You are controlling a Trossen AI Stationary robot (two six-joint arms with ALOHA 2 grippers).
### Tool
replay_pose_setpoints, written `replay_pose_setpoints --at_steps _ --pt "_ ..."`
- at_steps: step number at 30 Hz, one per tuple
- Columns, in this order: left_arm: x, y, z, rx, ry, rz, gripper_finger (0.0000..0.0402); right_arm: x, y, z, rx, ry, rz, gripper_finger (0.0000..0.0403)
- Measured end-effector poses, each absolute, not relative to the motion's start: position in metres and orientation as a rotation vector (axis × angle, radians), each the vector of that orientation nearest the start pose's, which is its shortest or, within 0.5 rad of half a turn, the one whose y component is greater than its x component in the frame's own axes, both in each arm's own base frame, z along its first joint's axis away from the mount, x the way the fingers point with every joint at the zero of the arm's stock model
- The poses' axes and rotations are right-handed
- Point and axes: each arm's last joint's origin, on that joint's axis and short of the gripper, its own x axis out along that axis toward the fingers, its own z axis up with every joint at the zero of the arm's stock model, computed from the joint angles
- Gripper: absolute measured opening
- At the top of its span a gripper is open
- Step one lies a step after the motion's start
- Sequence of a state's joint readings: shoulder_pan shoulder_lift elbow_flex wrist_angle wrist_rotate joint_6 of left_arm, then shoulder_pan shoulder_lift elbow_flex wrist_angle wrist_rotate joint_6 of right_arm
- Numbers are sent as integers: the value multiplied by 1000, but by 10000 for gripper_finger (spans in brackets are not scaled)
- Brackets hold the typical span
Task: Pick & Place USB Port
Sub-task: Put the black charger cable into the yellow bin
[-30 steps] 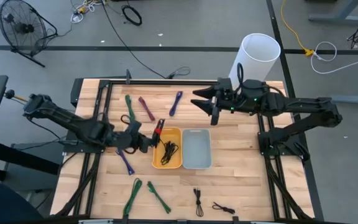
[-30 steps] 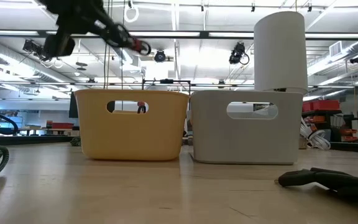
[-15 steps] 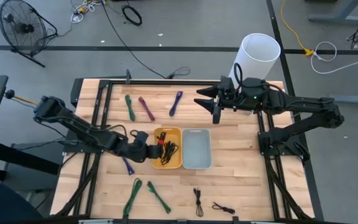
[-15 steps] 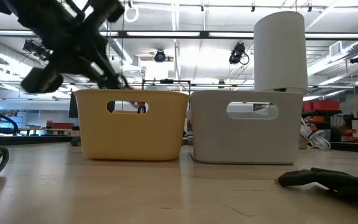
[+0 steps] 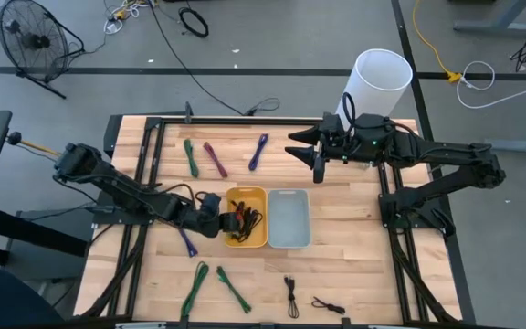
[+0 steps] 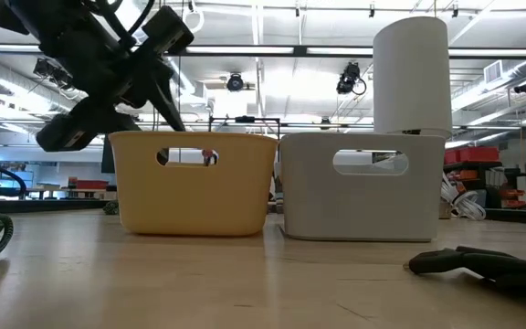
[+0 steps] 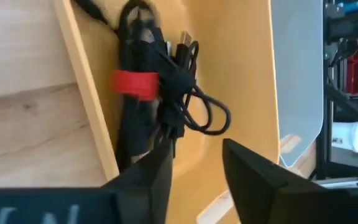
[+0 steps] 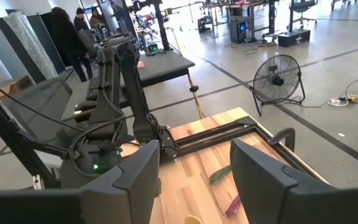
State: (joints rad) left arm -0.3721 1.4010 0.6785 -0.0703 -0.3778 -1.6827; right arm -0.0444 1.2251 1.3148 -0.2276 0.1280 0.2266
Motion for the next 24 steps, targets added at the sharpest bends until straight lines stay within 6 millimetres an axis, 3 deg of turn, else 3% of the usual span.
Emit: replay_pose_setpoints --at_steps 6,14,20,24 --pt "253 -82 182 -1264 539 557 188 264 -15 420 220 119 -179 197" --pt "261 -71 203 -1165 430 424 184 264 -15 416 243 165 -178 197" --pt "260 -63 247 -911 206 198 181 263 -15 413 256 197 -183 197" --pt "248 -56 278 -729 53 110 181 263 -14 412 285 208 -170 197"
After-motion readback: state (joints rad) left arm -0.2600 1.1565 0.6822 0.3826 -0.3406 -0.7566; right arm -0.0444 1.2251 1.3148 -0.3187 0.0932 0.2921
